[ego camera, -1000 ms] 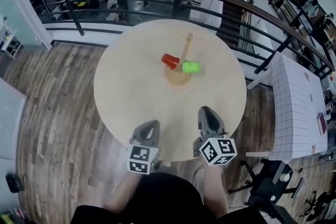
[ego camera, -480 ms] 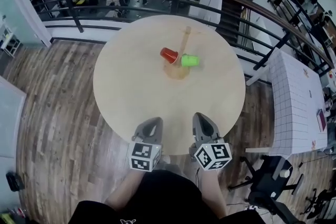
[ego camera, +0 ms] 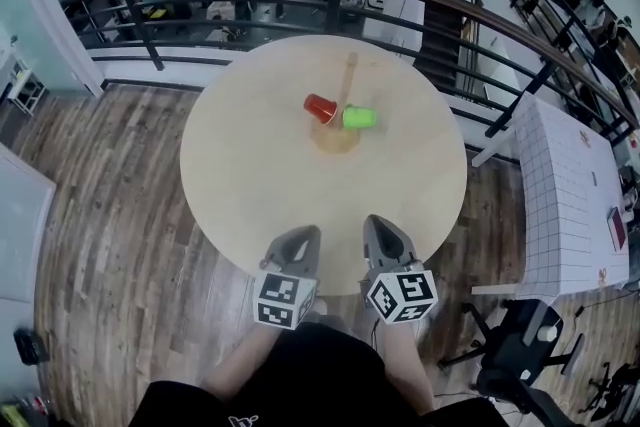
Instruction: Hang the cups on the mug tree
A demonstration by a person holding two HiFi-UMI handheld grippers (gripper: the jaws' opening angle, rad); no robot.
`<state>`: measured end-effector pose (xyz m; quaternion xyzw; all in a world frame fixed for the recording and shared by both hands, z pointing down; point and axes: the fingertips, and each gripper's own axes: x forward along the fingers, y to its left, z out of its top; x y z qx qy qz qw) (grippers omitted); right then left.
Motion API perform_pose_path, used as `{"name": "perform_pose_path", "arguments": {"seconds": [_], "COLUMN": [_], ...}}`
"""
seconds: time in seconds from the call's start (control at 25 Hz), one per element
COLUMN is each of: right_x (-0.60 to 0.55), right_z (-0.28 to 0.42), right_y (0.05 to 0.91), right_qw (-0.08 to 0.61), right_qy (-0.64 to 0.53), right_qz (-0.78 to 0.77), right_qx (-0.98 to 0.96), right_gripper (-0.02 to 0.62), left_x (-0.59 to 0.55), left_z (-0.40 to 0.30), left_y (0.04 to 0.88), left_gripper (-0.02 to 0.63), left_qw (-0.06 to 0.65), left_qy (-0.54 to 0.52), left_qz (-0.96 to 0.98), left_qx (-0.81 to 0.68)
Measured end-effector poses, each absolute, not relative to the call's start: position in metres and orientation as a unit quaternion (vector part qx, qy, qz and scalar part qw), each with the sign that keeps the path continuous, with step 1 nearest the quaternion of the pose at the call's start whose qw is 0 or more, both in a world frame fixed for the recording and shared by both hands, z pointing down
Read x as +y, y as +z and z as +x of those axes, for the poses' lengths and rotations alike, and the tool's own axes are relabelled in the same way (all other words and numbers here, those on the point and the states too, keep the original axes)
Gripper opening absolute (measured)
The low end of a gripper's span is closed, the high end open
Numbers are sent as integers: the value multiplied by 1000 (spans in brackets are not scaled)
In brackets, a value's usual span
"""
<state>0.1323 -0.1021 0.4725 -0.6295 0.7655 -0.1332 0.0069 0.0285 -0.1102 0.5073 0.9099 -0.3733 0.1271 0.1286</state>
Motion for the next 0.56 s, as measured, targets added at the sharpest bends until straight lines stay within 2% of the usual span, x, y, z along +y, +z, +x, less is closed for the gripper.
{"name": "perform_pose_path", "arguments": {"seconds": [0.56], "right_x": [-95], "right_z": [140], "right_y": [469], "right_qw": [0], "right_qy": [-117], "right_qz": [-618], "right_qx": [778], "right_gripper": [10], "left_x": [-98], "left_z": [39], "left_y": [509], "left_gripper": [14], "left_qw": [126], "left_qy": [124], "left_qz": [906], "left_qx": [-384]}}
